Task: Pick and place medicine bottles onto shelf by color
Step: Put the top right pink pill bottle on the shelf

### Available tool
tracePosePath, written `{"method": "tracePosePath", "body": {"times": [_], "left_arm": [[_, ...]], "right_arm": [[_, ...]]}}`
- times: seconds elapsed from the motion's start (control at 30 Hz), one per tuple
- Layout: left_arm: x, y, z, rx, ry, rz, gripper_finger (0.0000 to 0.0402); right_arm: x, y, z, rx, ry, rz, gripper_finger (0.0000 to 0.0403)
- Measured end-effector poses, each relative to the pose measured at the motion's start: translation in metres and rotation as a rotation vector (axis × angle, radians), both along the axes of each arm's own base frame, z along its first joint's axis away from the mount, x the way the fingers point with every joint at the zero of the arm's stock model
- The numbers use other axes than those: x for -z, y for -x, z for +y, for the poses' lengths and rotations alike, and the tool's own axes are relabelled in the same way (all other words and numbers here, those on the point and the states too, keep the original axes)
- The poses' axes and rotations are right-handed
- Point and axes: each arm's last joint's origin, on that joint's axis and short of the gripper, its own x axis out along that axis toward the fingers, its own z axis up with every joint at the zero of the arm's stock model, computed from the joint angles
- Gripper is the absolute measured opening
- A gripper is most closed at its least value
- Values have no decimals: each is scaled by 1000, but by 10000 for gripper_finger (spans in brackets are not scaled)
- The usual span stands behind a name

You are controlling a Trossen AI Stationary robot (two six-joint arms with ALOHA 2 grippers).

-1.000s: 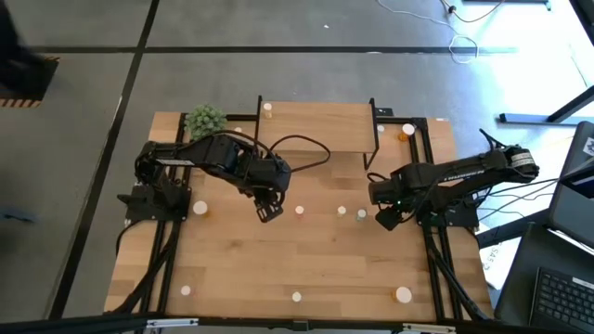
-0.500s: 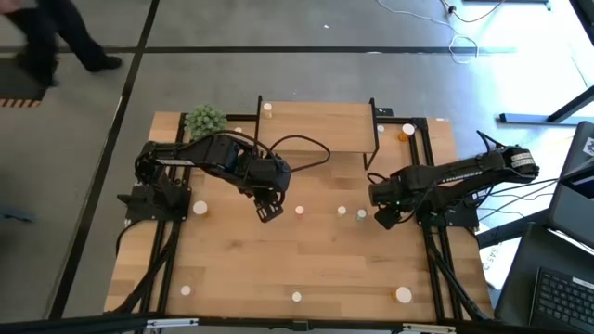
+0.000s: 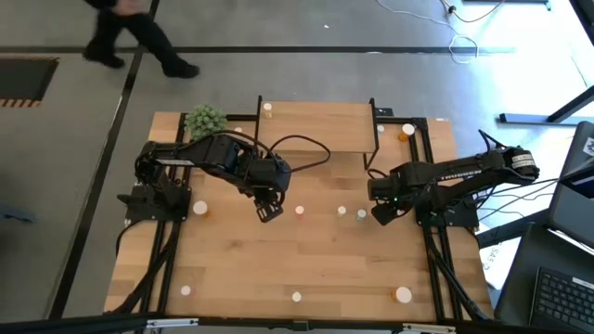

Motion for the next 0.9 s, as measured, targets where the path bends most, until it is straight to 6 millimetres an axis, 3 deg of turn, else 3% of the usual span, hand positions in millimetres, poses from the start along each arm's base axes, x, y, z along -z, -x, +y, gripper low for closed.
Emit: {"method": "tracePosePath", "body": {"times": [0.13, 0.37, 0.9], "left_arm": [[0, 0, 0, 5, 11, 2, 166], [0, 0, -1, 9, 20, 3, 166], [0, -1, 0, 7, 21, -4, 166]], "right_arm": [[0, 3, 0, -7, -17, 25, 213], [18, 12, 1, 1, -49, 71, 213], [16, 6, -1, -29, 7, 11, 213]]}}
